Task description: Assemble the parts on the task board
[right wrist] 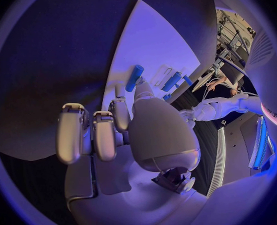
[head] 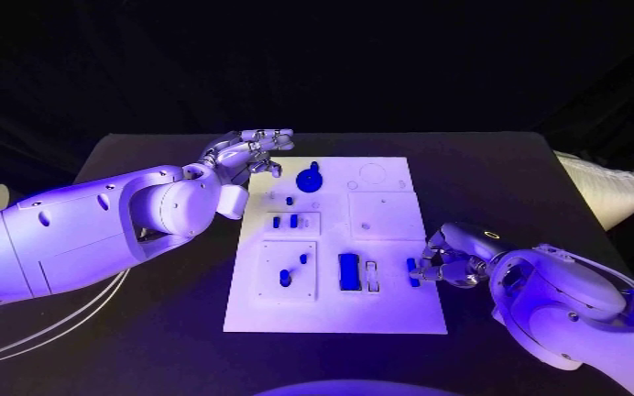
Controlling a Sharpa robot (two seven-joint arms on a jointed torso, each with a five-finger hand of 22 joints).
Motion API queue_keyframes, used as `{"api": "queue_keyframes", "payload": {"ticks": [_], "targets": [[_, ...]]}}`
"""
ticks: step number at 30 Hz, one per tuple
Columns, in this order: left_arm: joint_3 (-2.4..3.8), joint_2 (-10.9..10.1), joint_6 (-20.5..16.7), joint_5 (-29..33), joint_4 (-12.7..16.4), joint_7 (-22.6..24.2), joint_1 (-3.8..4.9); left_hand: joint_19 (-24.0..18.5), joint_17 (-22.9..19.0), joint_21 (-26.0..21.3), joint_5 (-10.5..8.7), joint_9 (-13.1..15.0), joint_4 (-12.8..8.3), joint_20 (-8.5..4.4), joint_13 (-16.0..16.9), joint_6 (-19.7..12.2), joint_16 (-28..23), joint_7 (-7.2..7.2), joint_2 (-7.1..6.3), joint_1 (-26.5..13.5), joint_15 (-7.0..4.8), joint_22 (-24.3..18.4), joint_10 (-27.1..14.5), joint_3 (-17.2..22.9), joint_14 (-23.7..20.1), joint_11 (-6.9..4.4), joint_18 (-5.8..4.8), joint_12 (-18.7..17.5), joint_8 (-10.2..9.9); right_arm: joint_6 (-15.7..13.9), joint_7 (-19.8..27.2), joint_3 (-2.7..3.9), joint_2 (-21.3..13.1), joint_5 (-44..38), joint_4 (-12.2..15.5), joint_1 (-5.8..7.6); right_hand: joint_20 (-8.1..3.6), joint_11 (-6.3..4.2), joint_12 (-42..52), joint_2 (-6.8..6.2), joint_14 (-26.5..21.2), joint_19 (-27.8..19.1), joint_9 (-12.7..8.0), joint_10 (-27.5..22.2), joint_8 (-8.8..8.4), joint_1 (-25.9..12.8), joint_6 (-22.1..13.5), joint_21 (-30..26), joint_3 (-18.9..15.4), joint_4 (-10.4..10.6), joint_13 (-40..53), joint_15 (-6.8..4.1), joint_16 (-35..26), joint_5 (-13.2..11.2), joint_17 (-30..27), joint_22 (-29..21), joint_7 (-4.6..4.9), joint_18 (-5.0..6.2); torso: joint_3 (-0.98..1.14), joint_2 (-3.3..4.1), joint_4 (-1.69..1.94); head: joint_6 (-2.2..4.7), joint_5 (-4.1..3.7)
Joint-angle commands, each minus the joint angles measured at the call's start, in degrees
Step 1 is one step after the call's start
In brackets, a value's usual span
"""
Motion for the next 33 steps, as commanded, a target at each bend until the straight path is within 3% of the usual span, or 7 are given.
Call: {"api": "queue_keyframes", "payload": {"ticks": [1,14,20,23,25,29,33], "targets": [[0.01,0.1,1.1,-0.2,0.0,0.2,0.02,-0.3,0.0,-0.3,-0.23,0.0,0.1,0.10,0.1,-0.3,-0.1,0.05,0.22,-0.5,0.17,-0.1,-0.2,-0.3,-0.4,-0.01,0.77,0.4,0.4,3.0,-0.9,-0.12,0.6,-2.8,-0.3,-0.21,-0.15,-0.88,-0.4,0.53,4.4,-0.1,-0.1,0.5,-0.01,0.2,0.5,-0.1,-0.3,0.1,-13.4,-0.36,0.2,0.3,7.8,0.0,-0.01,-0.94,-0.01,0.03,0.04,0.04,0.09],[-0.02,0.0,1.2,-0.2,0.1,0.1,0.02,-0.3,0.0,-0.3,-0.23,0.0,0.1,0.10,0.1,-0.3,-0.1,0.05,0.22,-0.5,0.17,-0.1,-0.2,-0.3,-0.4,-0.01,0.77,0.4,0.4,6.3,-1.1,-0.17,3.6,-7.3,-1.7,-1.04,-0.48,-1.17,-1.1,0.08,4.5,-0.1,0.1,0.5,-0.31,2.5,1.0,-0.1,-0.4,-1.1,-13.7,-0.66,0.2,-1.5,7.9,0.0,-0.27,-0.95,-0.02,0.03,0.03,-0.25,0.26],[-0.02,0.0,1.2,-0.2,0.1,0.1,0.02,-0.3,0.0,-0.3,-0.23,0.0,0.1,0.10,0.1,-0.3,-0.1,0.05,0.22,-0.5,0.17,-0.1,-0.2,-0.3,-0.4,-0.01,0.77,0.4,0.4,10.4,-1.3,-0.21,4.5,-12.1,-2.3,-1.17,-0.63,-1.32,-1.4,0.54,4.5,0.0,0.1,0.5,-0.65,5.5,1.2,0.0,0.8,-2.9,-13.7,-0.80,0.3,-4.6,8.1,0.2,-0.40,-0.99,-0.04,-0.02,-0.06,-0.36,0.28],[-0.02,0.0,1.2,-0.2,0.1,0.1,0.02,-0.3,0.0,-0.3,-0.23,0.0,0.1,0.10,0.1,-0.3,-0.1,0.05,0.22,-0.5,0.17,-0.1,-0.2,-0.3,-0.4,-0.01,0.77,0.4,0.4,13.5,-1.3,-0.30,5.1,-14.8,-2.7,-1.20,-0.75,-1.40,-1.6,0.84,4.5,0.1,0.1,0.4,-0.89,8.0,1.4,0.1,2.5,-4.5,-13.7,-0.92,0.4,-8.6,8.3,0.5,-0.45,-1.06,-0.03,-0.04,-0.04,-0.41,0.24],[-0.02,0.0,1.2,-0.2,0.1,0.0,0.02,-0.3,0.0,-0.3,-0.23,0.0,0.1,0.10,0.1,-0.3,-0.1,0.05,0.22,-0.5,0.17,-0.1,-0.2,-0.3,-0.4,-0.01,0.77,0.4,0.4,14.9,-1.4,-0.36,5.4,-16.1,-3.0,-1.23,-0.78,-1.41,-1.8,0.80,4.5,0.1,0.1,0.4,-1.06,8.9,1.4,0.1,3.3,-5.1,-13.8,-0.90,0.4,-9.7,8.4,0.6,-0.46,-1.08,-0.02,-0.03,0.00,-0.44,0.21],[-0.02,0.0,1.1,-0.2,0.1,0.0,0.02,-0.3,0.0,-0.3,-0.23,0.0,0.1,0.10,0.1,-0.3,-0.1,0.05,0.22,-0.5,0.17,-0.1,-0.2,-0.3,-0.4,-0.01,0.77,0.4,0.4,16.5,-1.4,-0.45,5.9,-17.5,-3.3,-1.33,-0.78,-1.42,-2.1,0.93,4.5,0.1,0.0,0.2,-1.30,10.0,1.5,0.2,4.7,-5.9,-13.8,-0.92,0.5,-9.2,8.5,0.7,-0.46,-1.10,0.00,-0.02,-0.02,-0.46,0.28],[-0.03,0.0,1.1,-0.3,0.1,0.0,0.02,-0.3,0.0,-0.3,-0.23,0.0,0.1,0.10,0.1,-0.3,-0.1,0.05,0.22,-0.5,0.17,-0.1,-0.2,-0.3,-0.4,-0.01,0.77,0.4,0.4,16.3,-1.4,-0.50,6.2,-17.9,-3.5,-1.40,-0.86,-1.55,-2.4,1.92,4.5,0.1,-0.1,0.1,-1.62,11.9,1.7,0.2,7.2,-7.1,-13.9,-1.02,0.5,-8.0,8.5,0.8,-0.57,-1.11,-0.03,-0.04,-0.04,-0.55,0.19]]}}
